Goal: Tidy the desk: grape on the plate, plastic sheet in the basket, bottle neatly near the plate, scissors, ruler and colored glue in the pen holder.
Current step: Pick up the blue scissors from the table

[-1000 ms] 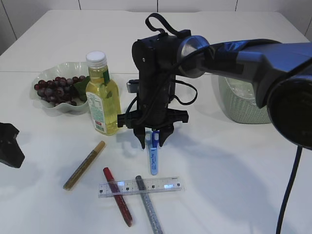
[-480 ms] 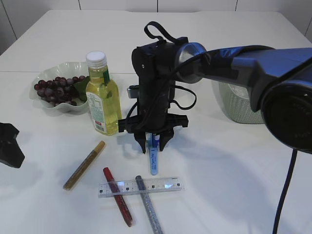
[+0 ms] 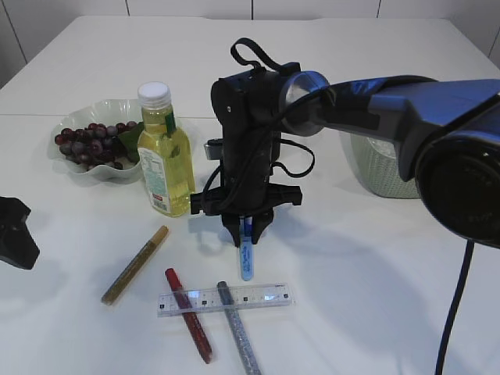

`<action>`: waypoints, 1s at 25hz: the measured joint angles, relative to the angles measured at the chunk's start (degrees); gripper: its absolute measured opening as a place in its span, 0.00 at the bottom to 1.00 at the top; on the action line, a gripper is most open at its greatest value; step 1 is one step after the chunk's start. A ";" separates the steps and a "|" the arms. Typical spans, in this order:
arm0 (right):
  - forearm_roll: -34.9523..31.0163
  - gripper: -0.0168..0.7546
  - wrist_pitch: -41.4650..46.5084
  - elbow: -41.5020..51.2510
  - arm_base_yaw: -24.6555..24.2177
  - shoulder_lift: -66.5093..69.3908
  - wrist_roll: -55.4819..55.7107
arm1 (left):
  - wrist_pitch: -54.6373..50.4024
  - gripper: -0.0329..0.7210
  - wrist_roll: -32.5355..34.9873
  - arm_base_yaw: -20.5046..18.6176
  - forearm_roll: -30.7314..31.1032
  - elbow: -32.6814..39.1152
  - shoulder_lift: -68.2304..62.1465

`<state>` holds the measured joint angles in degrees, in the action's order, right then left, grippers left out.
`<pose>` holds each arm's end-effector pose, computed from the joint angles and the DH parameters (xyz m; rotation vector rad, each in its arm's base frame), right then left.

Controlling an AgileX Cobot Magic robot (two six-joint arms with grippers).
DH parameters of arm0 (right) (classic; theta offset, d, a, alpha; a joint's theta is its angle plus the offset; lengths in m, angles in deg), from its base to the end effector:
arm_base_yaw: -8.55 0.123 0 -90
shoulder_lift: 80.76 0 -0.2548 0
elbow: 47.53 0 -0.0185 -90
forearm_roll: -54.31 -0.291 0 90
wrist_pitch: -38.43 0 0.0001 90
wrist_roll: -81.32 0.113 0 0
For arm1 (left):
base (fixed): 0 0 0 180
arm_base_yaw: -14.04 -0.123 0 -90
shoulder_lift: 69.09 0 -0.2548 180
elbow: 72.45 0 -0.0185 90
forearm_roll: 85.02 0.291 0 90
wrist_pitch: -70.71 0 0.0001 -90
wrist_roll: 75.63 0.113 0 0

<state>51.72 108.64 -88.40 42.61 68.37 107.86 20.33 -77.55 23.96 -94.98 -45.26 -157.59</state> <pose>0.4147 0.2861 0.0673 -0.1828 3.1338 0.0791 0.2843 -0.0650 0.1597 0.0653 2.9044 -0.2499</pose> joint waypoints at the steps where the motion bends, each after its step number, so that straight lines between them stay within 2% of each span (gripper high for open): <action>1: 0.11 0.29 0.00 0.00 0.00 0.00 0.00 | 0.00 0.69 0.00 0.00 0.00 0.00 0.00; 6: 0.22 0.25 0.00 0.00 0.00 0.00 -1.69 | 0.00 0.69 0.00 0.00 0.00 0.00 0.00; 18: 0.29 0.24 -0.10 0.00 0.00 -0.20 -5.91 | 0.00 0.69 0.00 0.00 0.00 0.00 0.00; 25: -3.31 0.24 -0.13 0.00 -2.00 -4.17 -11.15 | 0.00 0.69 0.00 0.00 0.00 0.00 0.00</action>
<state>48.42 108.51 -88.40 40.61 64.20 96.71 20.33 -77.55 23.96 -94.98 -45.26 -157.59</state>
